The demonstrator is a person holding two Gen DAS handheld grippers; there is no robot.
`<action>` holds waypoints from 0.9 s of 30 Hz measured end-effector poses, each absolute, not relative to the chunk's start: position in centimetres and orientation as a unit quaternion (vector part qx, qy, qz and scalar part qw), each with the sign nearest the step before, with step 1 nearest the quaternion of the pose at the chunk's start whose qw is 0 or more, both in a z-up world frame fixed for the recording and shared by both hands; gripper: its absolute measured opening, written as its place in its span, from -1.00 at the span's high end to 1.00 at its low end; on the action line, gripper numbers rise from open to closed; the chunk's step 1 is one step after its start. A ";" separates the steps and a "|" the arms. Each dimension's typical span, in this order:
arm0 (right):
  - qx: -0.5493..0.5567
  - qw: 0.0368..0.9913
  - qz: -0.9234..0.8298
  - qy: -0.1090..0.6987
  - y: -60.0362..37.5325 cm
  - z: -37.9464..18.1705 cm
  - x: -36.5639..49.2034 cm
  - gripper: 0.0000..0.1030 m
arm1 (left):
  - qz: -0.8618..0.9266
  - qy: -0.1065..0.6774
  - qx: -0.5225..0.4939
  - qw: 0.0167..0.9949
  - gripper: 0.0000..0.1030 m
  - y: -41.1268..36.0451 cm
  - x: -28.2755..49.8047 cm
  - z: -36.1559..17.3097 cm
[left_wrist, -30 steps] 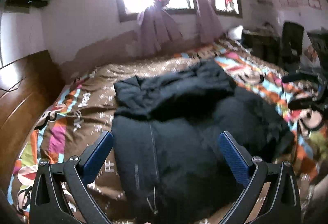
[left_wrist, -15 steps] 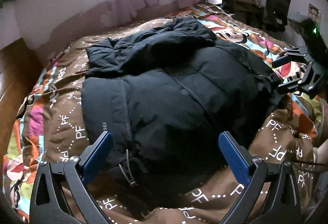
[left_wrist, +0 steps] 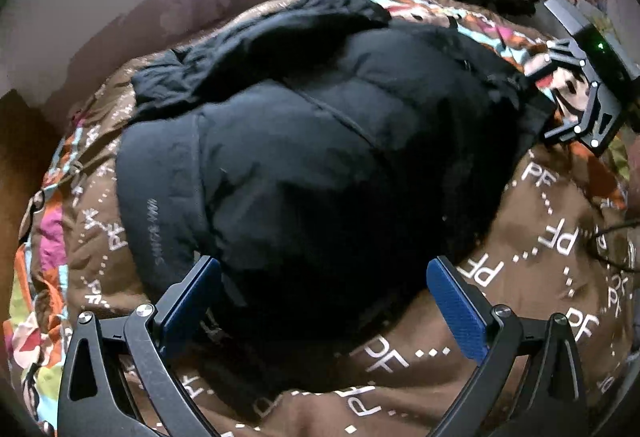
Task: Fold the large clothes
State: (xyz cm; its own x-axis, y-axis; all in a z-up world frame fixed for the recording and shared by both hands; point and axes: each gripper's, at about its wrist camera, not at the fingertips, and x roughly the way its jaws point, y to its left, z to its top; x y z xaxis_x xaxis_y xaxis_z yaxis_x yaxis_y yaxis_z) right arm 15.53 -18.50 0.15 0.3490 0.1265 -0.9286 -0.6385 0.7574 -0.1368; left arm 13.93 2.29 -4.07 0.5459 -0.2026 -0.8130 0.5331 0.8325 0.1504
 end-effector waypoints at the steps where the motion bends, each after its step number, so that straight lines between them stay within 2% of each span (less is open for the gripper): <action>1: -0.270 0.781 0.237 0.510 -18.5 -0.3 15.2 -1.00 | -0.215 0.431 0.197 0.854 -0.97 2.2 14.0 -4.5; 12: -0.403 0.774 0.154 0.464 -17.9 -3.3 15.7 -1.00 | -0.221 0.456 0.202 0.838 -0.97 1.8 14.2 -5.8; 19: -0.449 0.757 0.184 0.437 -15.8 -4.4 15.1 -0.97 | -0.228 0.462 0.206 0.832 -0.97 1.4 13.9 -6.3; 22: -0.440 0.760 0.193 0.437 -15.7 -3.9 15.4 -0.85 | -0.226 0.462 0.244 0.822 -0.97 0.8 13.4 -7.7; 25: -0.419 0.766 0.200 0.445 -15.6 -3.0 15.9 -0.62 | -0.204 0.463 0.291 0.812 -0.97 0.2 13.2 -9.4; 27: -0.396 0.769 0.213 0.455 -15.3 -2.2 16.4 -0.19 | -0.192 0.465 0.309 0.807 -0.97 0.1 13.3 -10.2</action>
State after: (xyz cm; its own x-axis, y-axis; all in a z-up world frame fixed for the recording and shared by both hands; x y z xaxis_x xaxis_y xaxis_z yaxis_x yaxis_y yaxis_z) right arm 16.41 -15.26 -2.19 0.4959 -0.0324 -0.8678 -0.6873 0.5961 -0.4150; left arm 13.33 0.13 -10.16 0.4934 -0.0233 -0.8695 0.5976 0.7354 0.3194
